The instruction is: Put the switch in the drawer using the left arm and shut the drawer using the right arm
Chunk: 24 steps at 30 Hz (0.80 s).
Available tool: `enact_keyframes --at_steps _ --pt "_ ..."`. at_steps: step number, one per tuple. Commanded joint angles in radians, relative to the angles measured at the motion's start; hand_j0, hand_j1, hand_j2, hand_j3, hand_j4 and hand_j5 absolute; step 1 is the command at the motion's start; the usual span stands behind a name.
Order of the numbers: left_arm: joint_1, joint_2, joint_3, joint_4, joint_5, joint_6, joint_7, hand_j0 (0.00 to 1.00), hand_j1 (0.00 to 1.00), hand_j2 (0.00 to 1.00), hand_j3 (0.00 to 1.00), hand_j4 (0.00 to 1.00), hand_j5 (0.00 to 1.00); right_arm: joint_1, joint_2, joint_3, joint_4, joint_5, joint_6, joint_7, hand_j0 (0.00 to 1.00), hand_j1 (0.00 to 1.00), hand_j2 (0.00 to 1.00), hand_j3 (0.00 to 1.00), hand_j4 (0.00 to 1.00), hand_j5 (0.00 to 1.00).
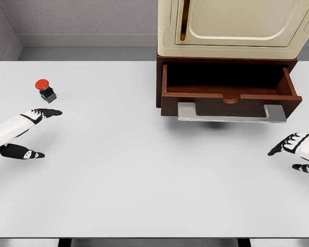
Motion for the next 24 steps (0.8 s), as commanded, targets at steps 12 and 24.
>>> enact_keyframes --at_steps 12,24 --pt "-0.058 -0.057 0.014 -0.041 0.174 0.003 0.01 1.0 1.0 1.0 1.0 1.0 1.0 0.0 0.0 -0.001 -0.011 -0.007 0.001 0.002 0.84 0.84 0.84 0.84 0.84 0.84" --pt "-0.271 -0.141 -0.034 0.083 0.29 0.212 0.003 1.0 1.0 1.0 1.0 1.0 1.0 0.038 -0.009 -0.002 -0.042 -0.017 0.001 0.0 0.74 0.74 0.74 0.74 0.74 0.74"
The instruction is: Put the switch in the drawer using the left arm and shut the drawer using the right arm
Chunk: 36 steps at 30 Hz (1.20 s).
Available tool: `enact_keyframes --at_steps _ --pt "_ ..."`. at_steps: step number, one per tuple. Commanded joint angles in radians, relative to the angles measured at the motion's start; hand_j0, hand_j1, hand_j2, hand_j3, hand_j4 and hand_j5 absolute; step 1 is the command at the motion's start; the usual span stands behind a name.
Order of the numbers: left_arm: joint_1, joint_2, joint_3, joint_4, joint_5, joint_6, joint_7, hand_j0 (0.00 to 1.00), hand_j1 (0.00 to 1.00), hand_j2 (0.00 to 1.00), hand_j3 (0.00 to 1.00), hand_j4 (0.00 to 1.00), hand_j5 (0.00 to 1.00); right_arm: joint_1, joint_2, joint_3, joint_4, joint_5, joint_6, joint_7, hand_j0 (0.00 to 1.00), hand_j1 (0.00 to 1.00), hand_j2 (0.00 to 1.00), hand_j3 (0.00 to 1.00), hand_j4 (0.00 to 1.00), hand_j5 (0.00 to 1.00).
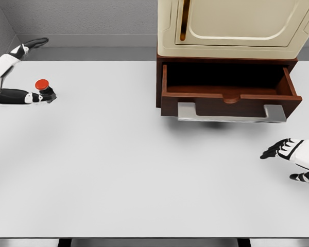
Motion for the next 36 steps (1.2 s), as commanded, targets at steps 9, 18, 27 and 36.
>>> enact_keyframes --at_steps 9,18,27,36 --pt "-0.057 -0.103 -0.082 0.279 0.153 0.175 0.007 1.0 1.0 1.0 1.0 1.0 1.0 -0.006 -0.018 0.0 -0.006 -0.028 0.001 -0.001 0.74 0.74 0.74 0.74 0.74 0.74" --pt "-0.134 -0.146 -0.075 0.535 0.249 0.164 0.007 1.0 1.0 1.0 1.0 1.0 1.0 0.003 -0.067 0.001 -0.005 -0.048 0.001 -0.004 0.75 0.75 0.75 0.75 0.75 0.75" --pt "-0.147 -0.163 -0.042 0.624 0.24 0.072 0.048 1.0 1.0 1.0 1.0 1.0 1.0 0.012 -0.07 -0.007 -0.006 -0.046 0.001 -0.001 0.76 0.76 0.76 0.76 0.76 0.76" --pt "-0.147 -0.164 -0.026 0.673 0.136 -0.013 0.11 1.0 1.0 1.0 1.0 1.0 1.0 0.012 -0.061 -0.004 -0.006 -0.046 0.001 -0.001 0.76 0.76 0.76 0.76 0.76 0.76"
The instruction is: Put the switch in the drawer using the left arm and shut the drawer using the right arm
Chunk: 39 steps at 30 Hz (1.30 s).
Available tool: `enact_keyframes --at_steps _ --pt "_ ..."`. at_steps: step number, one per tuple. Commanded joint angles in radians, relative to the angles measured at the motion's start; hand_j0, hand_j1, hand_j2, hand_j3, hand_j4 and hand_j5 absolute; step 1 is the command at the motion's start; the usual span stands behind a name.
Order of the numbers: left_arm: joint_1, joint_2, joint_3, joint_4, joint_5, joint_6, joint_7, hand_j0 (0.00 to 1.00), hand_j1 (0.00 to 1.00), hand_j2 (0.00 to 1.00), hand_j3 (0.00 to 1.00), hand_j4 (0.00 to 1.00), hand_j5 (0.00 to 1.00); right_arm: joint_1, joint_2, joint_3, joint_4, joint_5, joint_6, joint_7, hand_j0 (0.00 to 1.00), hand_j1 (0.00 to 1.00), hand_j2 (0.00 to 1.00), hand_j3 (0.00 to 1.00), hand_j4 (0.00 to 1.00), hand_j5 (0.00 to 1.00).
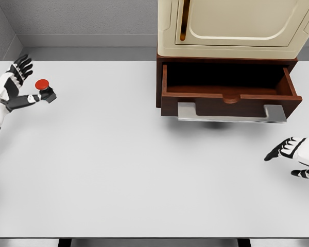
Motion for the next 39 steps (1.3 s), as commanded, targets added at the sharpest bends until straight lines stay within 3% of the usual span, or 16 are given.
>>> enact_keyframes --at_steps 1,6,9,30,37,39 --pt "0.0 -0.001 0.0 0.026 -0.07 -0.052 0.04 1.0 1.0 1.0 1.0 1.0 1.0 0.0 0.0 -0.001 -0.001 -0.006 0.001 0.001 0.76 0.76 0.76 0.76 0.76 0.76" --pt "0.0 -0.003 -0.003 0.045 -0.167 -0.086 0.049 1.0 1.0 1.0 1.0 1.0 1.0 0.0 0.007 -0.005 -0.001 -0.006 0.001 0.001 0.76 0.76 0.76 0.76 0.76 0.76" --pt "-0.002 -0.005 -0.004 0.065 -0.217 -0.085 0.117 1.0 1.0 1.0 1.0 1.0 1.0 0.0 0.004 -0.006 -0.001 -0.006 0.001 0.001 0.75 0.75 0.75 0.75 0.75 0.75" --pt "-0.126 -0.057 -0.021 0.25 -0.256 -0.074 0.123 0.97 0.97 0.97 0.97 0.97 0.97 -0.012 -0.025 -0.005 -0.001 -0.034 0.001 0.001 0.76 0.76 0.76 0.76 0.76 0.76" --pt "-0.149 -0.063 -0.021 0.287 -0.254 -0.071 0.121 0.94 0.94 0.94 0.94 0.94 0.94 -0.017 -0.027 -0.005 -0.001 -0.036 0.001 0.0 0.76 0.76 0.76 0.76 0.76 0.76" --pt "-0.149 -0.064 -0.021 0.29 -0.254 -0.071 0.121 0.88 0.88 0.88 0.88 0.88 0.88 -0.02 -0.027 -0.005 -0.001 -0.036 0.001 0.0 0.76 0.76 0.76 0.76 0.76 0.76"
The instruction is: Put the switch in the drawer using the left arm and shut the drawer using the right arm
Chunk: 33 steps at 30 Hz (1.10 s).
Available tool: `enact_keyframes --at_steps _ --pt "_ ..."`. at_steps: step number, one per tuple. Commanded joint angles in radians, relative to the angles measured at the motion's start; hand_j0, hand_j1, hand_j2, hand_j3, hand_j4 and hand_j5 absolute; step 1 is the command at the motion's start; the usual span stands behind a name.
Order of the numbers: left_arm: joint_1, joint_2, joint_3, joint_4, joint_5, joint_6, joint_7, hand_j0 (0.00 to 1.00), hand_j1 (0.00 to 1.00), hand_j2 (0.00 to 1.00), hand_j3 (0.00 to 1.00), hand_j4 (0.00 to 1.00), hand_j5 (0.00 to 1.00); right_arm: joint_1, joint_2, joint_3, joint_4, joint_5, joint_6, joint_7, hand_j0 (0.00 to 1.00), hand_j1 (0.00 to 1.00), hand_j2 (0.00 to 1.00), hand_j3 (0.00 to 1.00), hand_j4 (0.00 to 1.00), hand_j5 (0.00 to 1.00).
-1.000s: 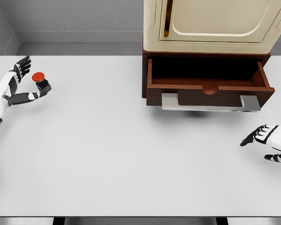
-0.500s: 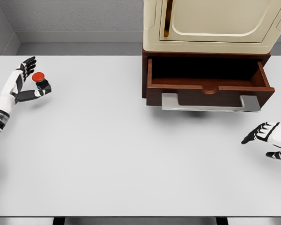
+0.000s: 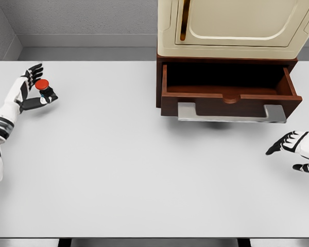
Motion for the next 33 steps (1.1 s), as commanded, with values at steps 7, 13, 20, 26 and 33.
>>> enact_keyframes --at_steps 7,13,20,26,33 --pt "0.003 0.0 0.001 0.006 0.006 0.0 -0.002 0.7 0.7 0.7 0.7 0.7 0.7 -0.003 -0.002 0.0 0.0 -0.007 0.001 0.0 0.76 0.76 0.76 0.76 0.76 0.76" --pt "0.009 -0.002 0.001 0.007 0.005 -0.002 -0.002 0.72 0.72 0.72 0.72 0.72 0.72 0.0 -0.002 0.001 0.0 -0.007 0.001 0.0 0.76 0.76 0.76 0.76 0.76 0.76" --pt "0.011 -0.008 0.001 0.007 0.005 -0.005 -0.002 0.85 0.85 0.85 0.85 0.85 0.85 0.002 -0.002 0.001 0.0 -0.007 0.001 0.0 0.76 0.76 0.76 0.76 0.76 0.76" --pt "0.011 -0.008 0.001 0.009 0.005 -0.005 -0.002 0.87 0.87 0.87 0.87 0.87 0.87 0.0 -0.002 0.001 0.0 -0.007 0.001 0.0 0.76 0.76 0.76 0.76 0.76 0.76" --pt "0.009 -0.006 0.003 0.042 0.005 -0.004 0.0 0.87 0.87 0.87 0.87 0.87 0.87 -0.002 -0.002 0.001 0.0 -0.005 0.001 0.0 0.76 0.76 0.76 0.76 0.76 0.76"
